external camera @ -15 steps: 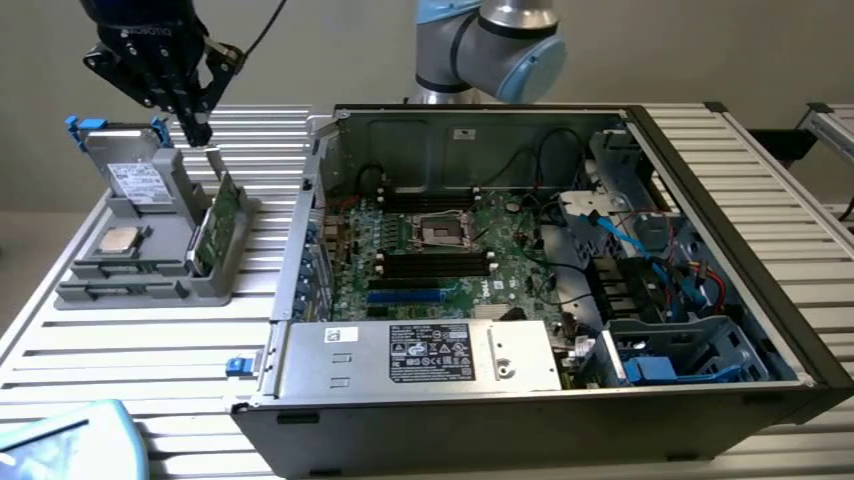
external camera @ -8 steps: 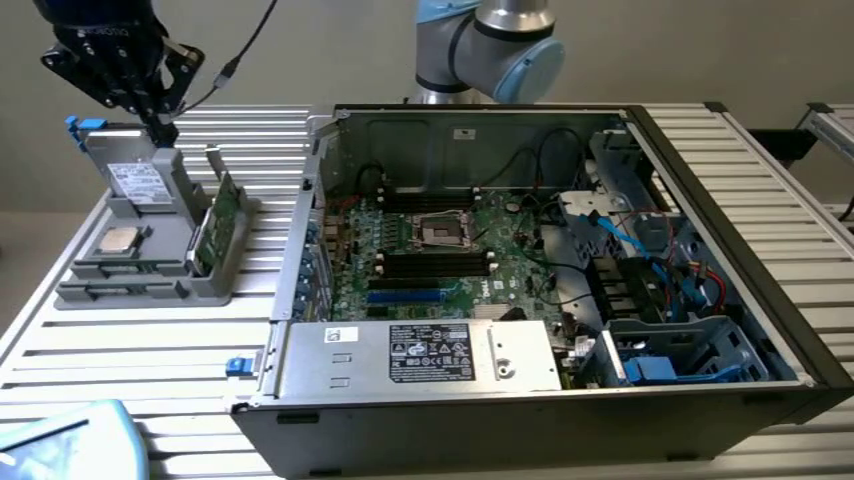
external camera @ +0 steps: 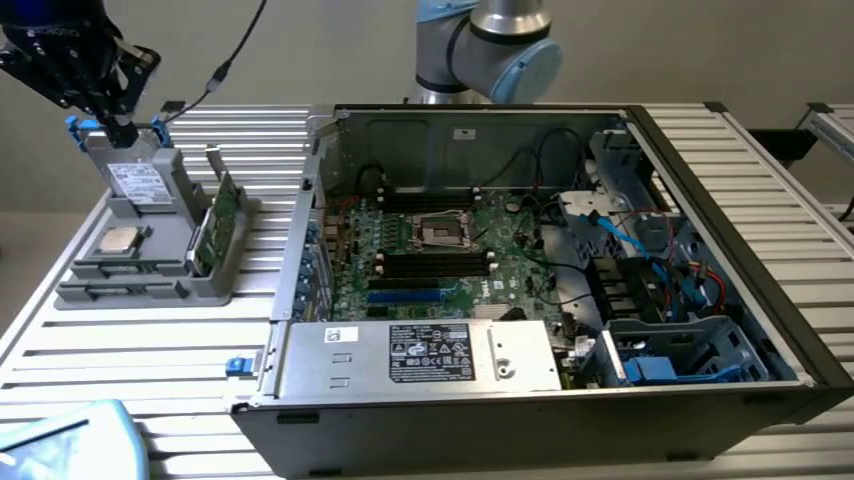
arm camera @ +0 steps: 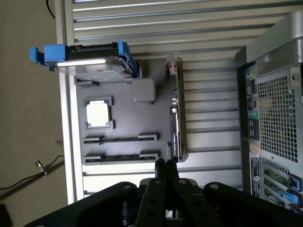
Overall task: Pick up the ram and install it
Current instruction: 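Reach for the ram, then pick up the ram and move it above insertion slot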
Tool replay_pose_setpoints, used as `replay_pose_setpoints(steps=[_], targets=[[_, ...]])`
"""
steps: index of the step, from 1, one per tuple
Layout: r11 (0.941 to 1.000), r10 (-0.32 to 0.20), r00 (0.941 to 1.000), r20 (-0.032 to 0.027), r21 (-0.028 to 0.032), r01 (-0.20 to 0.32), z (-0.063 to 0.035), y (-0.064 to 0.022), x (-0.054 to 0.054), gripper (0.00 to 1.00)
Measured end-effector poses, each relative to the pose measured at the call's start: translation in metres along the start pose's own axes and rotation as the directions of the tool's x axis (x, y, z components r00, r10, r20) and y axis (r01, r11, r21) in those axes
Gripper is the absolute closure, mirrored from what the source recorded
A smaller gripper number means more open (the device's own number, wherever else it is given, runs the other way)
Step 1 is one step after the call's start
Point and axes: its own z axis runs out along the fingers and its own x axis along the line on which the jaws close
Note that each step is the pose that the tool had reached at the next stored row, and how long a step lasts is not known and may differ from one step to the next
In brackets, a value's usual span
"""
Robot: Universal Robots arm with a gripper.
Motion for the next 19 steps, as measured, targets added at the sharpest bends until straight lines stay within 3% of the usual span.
replay_pose_setpoints(steps=[9,19], targets=[[1.0000,0.001,0.9999,-0.0150,0.0007,-0.001,0.0028,-0.0031,0.041,0.89],[1.0000,0.001,0.9999,-0.0170,0.0009,-0.001,0.0028,-0.0033,0.042,0.89]])
